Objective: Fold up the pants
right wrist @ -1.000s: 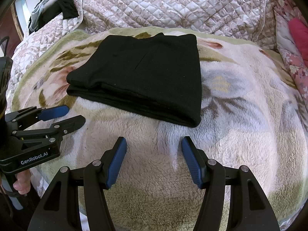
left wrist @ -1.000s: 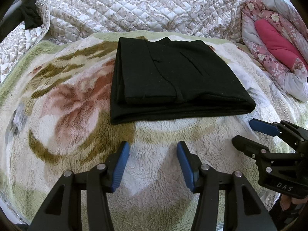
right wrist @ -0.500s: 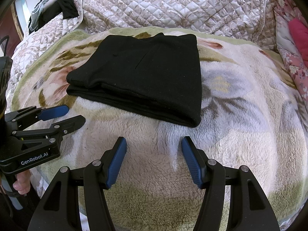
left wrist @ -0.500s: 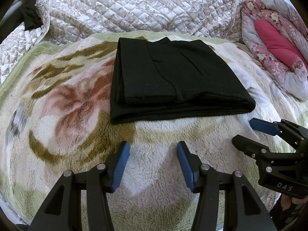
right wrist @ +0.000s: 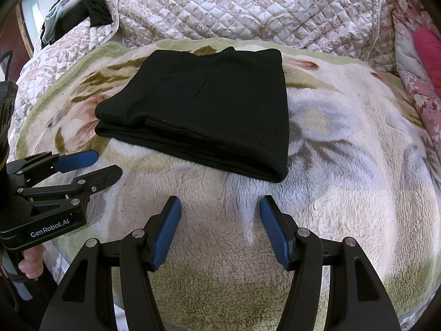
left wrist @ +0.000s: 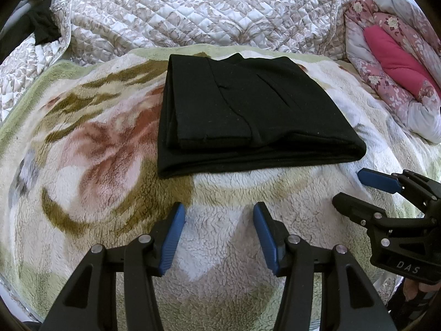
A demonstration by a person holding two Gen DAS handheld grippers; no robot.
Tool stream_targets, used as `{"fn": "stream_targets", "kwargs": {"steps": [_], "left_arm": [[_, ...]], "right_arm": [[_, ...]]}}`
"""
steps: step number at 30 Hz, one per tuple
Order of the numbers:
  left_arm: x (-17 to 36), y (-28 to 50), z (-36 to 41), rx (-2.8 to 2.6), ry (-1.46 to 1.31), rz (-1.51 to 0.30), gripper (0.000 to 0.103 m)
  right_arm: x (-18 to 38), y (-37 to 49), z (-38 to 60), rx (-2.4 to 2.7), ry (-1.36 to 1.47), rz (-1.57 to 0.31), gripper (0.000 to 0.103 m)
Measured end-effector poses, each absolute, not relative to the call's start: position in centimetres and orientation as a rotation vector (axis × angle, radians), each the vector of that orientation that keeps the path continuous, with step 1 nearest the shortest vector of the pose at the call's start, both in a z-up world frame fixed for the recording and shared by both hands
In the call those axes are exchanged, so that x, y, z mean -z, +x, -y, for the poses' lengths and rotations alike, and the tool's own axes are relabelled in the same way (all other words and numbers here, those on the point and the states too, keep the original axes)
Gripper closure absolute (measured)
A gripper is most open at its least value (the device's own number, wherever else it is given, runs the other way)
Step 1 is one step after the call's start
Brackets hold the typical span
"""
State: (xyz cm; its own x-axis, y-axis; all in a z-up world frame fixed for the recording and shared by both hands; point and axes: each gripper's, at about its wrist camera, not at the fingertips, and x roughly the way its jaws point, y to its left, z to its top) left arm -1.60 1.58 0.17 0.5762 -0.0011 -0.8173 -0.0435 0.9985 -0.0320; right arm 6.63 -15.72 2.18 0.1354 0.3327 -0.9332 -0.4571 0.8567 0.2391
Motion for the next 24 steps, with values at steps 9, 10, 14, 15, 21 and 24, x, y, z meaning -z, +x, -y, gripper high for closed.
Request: {"fn": "stream_targets", "kwargs": {"steps": [9, 10, 14, 15, 21, 24], "left_arm": [[-0.18, -1.59, -1.57, -0.026, -0.049, -0.956, 0.048], [-0.18, -1.56, -1.55, -0.025, -0.05, -0.956, 0.048], [-0.18, -1.57, -1.55, -0.026, -0.049, -0.957, 0.048], [-0.18, -1.58, -1.54, -0.026, -0.05, -0.957, 0.048], [-0.18, -1.58, -1.56, -0.026, -0.049, -0.957, 0.048], [-0.19, -1.55, -1.54, -0.026, -0.048, -0.957, 0.048]], "right_arm": [[-2.18, 6.62, 15.69, -0.573, -0.113, -1.316, 0.043], [-2.19, 6.6, 15.7, -0.573, -0.113, -1.316, 0.043], [-2.21, 6.59, 15.68, -0.573, -0.114, -1.316, 0.043], [-2.21, 6.59, 15.65, -0.573, -0.113, -1.316, 0.043], [-2.21, 6.62, 15.67, -0.58, -0.119, -1.316, 0.043], [-2.16, 6.73, 15.7, -0.587, -0.126, -1.315, 0.043]]}}
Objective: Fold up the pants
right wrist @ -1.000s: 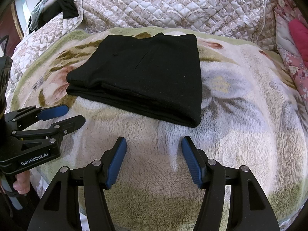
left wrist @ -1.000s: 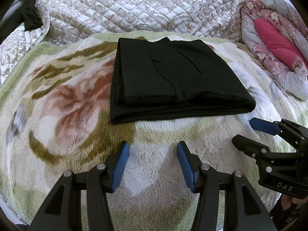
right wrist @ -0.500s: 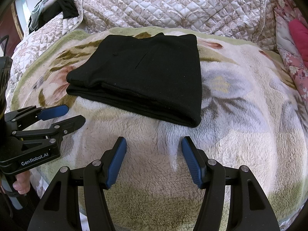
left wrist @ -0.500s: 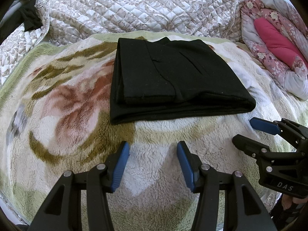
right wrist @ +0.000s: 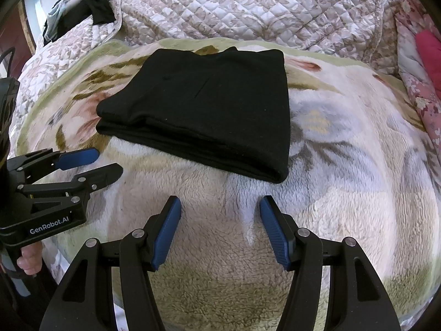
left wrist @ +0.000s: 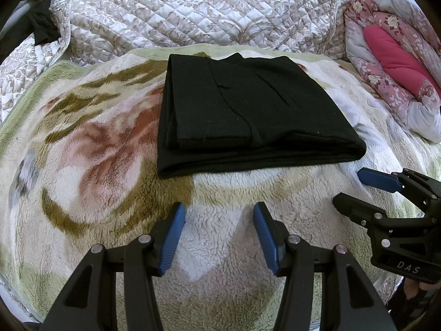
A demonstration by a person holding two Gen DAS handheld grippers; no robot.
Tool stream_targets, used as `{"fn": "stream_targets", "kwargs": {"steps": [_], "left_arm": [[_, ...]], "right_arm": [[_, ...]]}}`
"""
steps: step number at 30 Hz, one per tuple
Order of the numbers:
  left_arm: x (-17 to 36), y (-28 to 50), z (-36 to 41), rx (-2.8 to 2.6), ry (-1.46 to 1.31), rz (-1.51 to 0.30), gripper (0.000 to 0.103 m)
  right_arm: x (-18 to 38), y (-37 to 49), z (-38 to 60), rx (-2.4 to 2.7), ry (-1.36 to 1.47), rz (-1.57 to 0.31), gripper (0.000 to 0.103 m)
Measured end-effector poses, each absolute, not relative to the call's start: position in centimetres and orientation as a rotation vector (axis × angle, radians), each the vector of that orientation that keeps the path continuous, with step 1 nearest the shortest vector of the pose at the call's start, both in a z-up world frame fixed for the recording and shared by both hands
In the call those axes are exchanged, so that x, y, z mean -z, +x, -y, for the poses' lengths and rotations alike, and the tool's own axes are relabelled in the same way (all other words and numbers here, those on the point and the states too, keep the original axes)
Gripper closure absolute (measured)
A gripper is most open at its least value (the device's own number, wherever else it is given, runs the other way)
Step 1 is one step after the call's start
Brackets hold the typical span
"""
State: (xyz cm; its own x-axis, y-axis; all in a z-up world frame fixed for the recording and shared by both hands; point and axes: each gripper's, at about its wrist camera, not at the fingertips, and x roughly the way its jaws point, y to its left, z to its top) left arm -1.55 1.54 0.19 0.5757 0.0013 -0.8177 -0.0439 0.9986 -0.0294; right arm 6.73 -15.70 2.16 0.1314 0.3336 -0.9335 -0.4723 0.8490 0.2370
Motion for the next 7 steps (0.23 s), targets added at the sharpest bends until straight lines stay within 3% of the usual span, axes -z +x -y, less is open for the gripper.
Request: {"fn": "stream_targets", "kwargs": {"steps": [7], "left_arm": [[-0.16, -1.75, -1.55, -0.027, -0.049, -0.955, 0.048]], "right_arm": [[-2.11, 7.07, 15.86, -0.639, -0.149, -1.311, 0.041]]}}
